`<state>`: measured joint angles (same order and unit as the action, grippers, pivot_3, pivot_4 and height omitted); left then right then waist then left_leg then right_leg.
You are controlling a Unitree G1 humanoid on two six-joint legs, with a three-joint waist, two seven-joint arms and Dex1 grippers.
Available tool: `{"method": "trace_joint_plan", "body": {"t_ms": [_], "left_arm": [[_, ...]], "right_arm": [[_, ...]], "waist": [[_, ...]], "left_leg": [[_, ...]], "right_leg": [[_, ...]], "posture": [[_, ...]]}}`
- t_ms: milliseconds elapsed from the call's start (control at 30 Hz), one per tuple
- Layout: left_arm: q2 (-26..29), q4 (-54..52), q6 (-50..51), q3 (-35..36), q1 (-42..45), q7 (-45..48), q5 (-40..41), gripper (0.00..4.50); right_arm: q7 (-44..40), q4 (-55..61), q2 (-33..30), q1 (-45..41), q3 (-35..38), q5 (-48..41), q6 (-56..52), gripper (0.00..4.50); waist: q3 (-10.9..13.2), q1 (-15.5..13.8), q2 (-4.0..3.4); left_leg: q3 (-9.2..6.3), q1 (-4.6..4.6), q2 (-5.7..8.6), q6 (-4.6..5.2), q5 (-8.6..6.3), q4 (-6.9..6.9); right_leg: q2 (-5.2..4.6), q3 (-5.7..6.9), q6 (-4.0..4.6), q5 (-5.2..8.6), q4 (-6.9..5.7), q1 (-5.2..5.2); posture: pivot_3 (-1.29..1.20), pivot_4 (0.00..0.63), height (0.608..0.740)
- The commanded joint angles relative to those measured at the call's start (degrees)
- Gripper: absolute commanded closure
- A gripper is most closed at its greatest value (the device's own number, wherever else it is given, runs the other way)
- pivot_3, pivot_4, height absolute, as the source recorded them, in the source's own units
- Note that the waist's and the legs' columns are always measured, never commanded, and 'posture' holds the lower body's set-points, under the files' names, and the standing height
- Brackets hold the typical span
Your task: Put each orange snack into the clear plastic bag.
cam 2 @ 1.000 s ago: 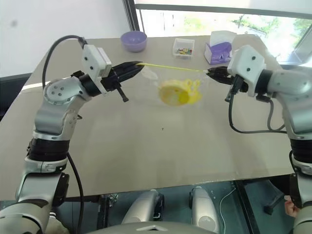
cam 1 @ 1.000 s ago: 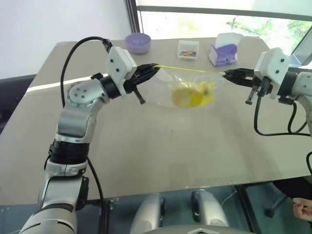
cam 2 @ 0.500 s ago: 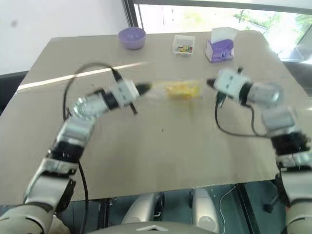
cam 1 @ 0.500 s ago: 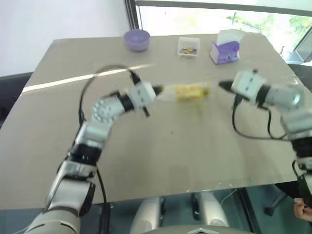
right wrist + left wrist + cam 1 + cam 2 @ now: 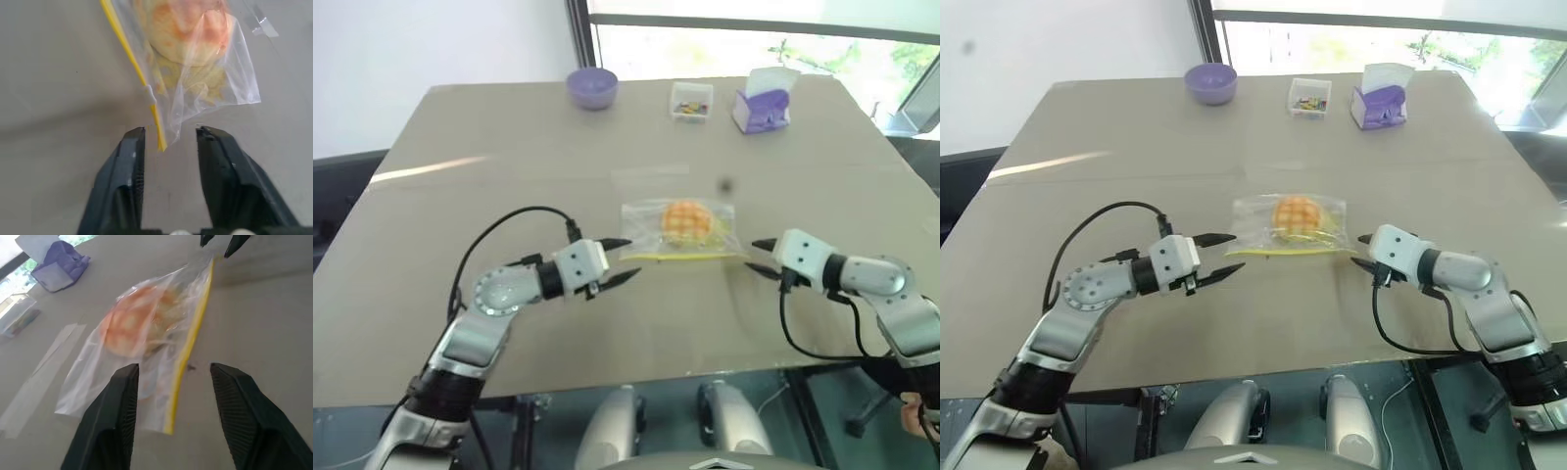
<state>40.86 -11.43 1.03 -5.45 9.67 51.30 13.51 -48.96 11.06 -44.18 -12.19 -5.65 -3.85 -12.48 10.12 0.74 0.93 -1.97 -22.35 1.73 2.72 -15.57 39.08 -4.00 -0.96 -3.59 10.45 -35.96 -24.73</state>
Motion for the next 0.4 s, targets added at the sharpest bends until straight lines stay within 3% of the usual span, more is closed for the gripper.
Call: {"method": "trace_joint_plan", "body": {"t_ms": [33, 67, 100, 200, 400], "left_arm": [[3.10, -6.06, 9.36, 7.01, -3.60, 1.58, 8.98, 0.34], [4.13, -7.01, 12.23, 8.86, -5.04, 1.89, 11.19, 0.02], [5.34, -7.81, 15.12, 11.61, -6.64, 2.44, 13.99, 0.00], [8.19, -9.43, 21.05, 17.76, -9.87, 3.81, 19.60, 0.00], [9.91, -9.67, 26.03, 20.78, -10.33, 4.50, 22.48, 0.00]], "right_arm": [[-1.03, 5.47, -1.82, 2.50, 7.28, -5.66, -4.28, 0.94], [-1.22, 6.45, -2.01, 3.51, 9.39, -7.55, -5.71, 0.48], [-2.47, 8.27, -2.76, 5.35, 13.04, -11.08, -8.23, 0.22], [-5.66, 13.42, -5.20, 10.99, 22.28, -19.35, -15.08, 0.22], [-4.75, 16.64, -6.59, 14.51, 27.79, -23.52, -19.04, 0.22]], "waist": [[0.00, 0.04, 0.00], [0.00, 0.02, 0.00], [0.00, 0.04, 0.00], [0.02, -0.37, -0.02], [0.00, -0.53, 0.01]], "left_leg": [[0.01, 0.00, 0.00, 0.00, 0.00, 0.00], [0.01, 0.00, 0.00, 0.00, 0.00, 0.00], [0.00, -0.02, 0.00, 0.00, 0.00, 0.00], [-0.06, -0.08, -0.02, 0.01, -0.01, 0.00], [-0.01, 0.05, -0.01, 0.02, -0.01, 0.03]], "right_leg": [[0.00, -0.01, 0.00, 0.00, 0.00, 0.00], [0.00, -0.01, 0.00, 0.00, 0.00, 0.00], [-0.01, 0.00, 0.00, 0.00, 0.01, -0.01], [-0.02, 0.05, 0.00, 0.01, 0.06, -0.01], [-0.03, 0.04, 0.00, 0.05, 0.09, 0.15]], "posture": [[0.00, 0.150, 0.740], [0.00, 0.150, 0.740], [0.00, 0.150, 0.740], [0.00, 0.150, 0.740], [0.00, 0.150, 0.740]]}}
